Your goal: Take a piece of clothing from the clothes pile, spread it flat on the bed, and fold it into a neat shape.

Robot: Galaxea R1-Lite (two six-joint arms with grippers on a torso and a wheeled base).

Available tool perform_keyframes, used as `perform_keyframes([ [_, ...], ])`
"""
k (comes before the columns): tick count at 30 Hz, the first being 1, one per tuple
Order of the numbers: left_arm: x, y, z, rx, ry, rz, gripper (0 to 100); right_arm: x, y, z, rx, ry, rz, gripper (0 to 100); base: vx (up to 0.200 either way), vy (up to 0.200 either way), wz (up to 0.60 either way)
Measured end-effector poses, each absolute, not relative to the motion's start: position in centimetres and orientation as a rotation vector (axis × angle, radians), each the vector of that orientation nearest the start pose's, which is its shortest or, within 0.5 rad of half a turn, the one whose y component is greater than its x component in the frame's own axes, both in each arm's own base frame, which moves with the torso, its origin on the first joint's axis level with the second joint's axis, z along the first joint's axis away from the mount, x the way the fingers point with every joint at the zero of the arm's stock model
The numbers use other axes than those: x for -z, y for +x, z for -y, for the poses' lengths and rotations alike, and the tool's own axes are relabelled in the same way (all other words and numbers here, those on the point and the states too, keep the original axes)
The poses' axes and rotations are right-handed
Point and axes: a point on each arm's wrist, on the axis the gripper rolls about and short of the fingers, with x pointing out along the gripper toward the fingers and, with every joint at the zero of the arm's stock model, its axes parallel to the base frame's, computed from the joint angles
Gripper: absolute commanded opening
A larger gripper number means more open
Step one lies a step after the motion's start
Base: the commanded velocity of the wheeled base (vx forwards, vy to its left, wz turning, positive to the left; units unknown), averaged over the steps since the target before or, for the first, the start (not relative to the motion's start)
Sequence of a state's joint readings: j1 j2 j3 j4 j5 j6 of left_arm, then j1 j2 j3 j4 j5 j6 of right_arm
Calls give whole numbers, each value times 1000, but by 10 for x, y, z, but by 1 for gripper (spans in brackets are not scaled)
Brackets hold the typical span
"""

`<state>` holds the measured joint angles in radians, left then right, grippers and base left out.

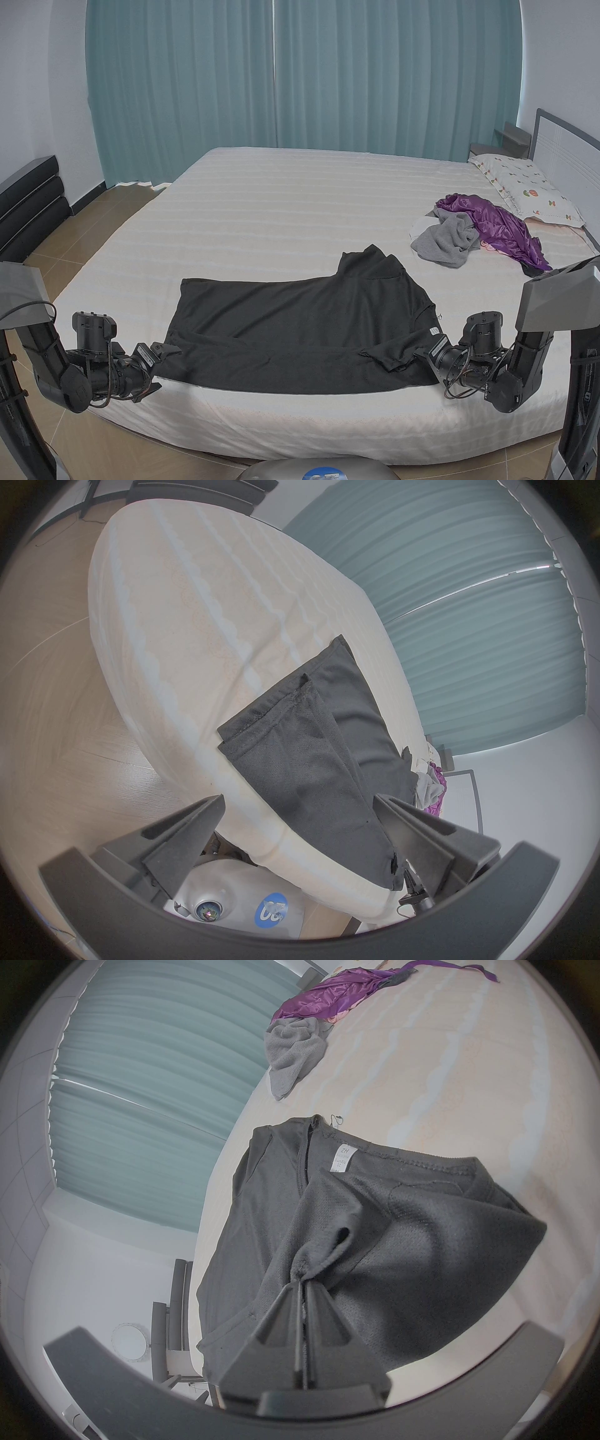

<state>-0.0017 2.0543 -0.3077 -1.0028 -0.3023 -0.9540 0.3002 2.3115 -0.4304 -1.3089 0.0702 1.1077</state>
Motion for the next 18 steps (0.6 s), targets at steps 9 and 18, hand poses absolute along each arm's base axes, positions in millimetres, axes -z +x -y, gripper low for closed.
perform_keyframes([
  [9, -11, 258, 7, -86, -1013, -827, 100, 23, 290, -91, 6, 994, -704, 0, 0, 0, 0],
  [18, -11, 258, 7, -86, -1013, -827, 100, 6, 275, -89, 0, 1021, -700, 0, 0, 0, 0],
])
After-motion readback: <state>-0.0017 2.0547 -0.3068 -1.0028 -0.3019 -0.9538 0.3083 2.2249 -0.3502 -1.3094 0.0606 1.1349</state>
